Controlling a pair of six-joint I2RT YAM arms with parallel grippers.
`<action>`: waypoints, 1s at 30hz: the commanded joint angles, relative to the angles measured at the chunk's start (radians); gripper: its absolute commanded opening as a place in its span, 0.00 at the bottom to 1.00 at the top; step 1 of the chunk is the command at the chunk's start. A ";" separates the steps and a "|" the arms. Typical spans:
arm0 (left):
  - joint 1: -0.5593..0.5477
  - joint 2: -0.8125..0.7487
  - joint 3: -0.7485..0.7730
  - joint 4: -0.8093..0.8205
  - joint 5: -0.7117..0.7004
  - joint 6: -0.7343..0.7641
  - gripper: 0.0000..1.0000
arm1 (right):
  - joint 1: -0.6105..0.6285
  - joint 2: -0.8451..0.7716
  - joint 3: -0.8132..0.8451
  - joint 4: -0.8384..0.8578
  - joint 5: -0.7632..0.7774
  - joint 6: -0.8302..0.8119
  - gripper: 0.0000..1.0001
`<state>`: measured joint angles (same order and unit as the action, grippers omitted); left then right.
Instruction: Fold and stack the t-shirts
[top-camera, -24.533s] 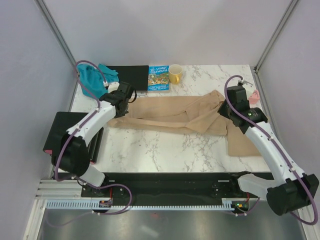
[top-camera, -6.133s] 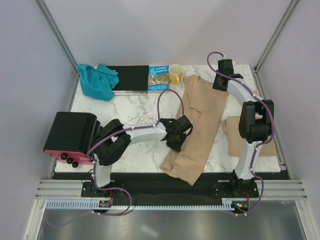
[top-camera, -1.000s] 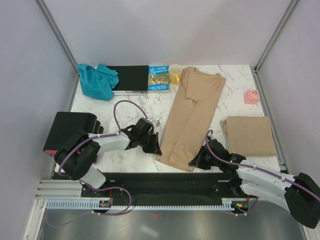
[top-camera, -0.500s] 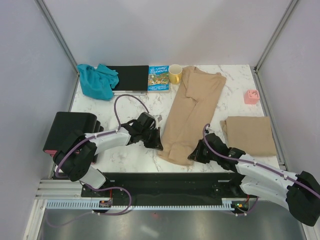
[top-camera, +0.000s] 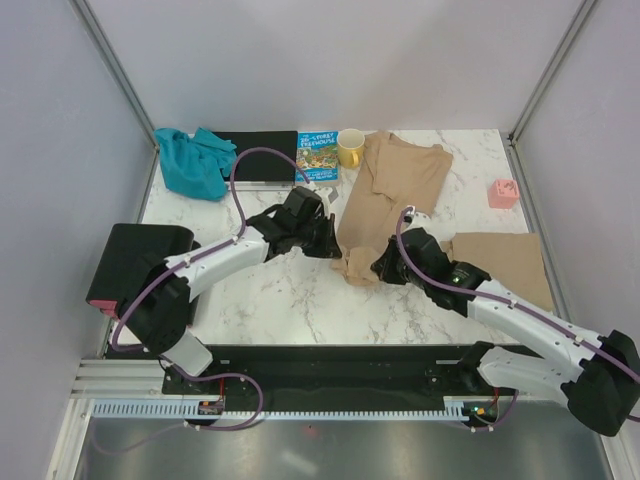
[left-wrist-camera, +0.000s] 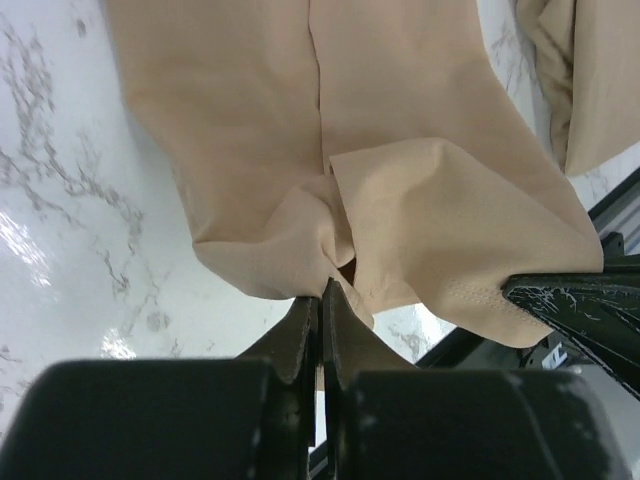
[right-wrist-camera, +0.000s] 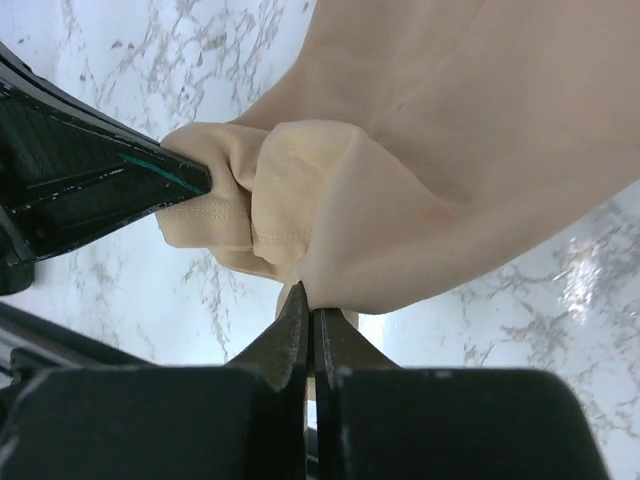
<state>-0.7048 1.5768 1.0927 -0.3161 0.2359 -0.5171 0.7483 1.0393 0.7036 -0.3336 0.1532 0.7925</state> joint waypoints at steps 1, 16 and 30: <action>0.010 0.031 0.114 -0.037 -0.072 0.057 0.02 | -0.024 0.042 0.102 -0.024 0.105 -0.098 0.00; 0.062 0.181 0.392 -0.051 -0.078 0.112 0.02 | -0.141 0.160 0.267 -0.013 0.244 -0.252 0.00; 0.067 0.472 0.807 -0.149 -0.099 0.201 0.02 | -0.205 0.317 0.378 0.068 0.364 -0.355 0.00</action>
<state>-0.6453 2.0171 1.7535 -0.4301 0.1631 -0.3889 0.5632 1.3323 1.0069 -0.3340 0.4446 0.4873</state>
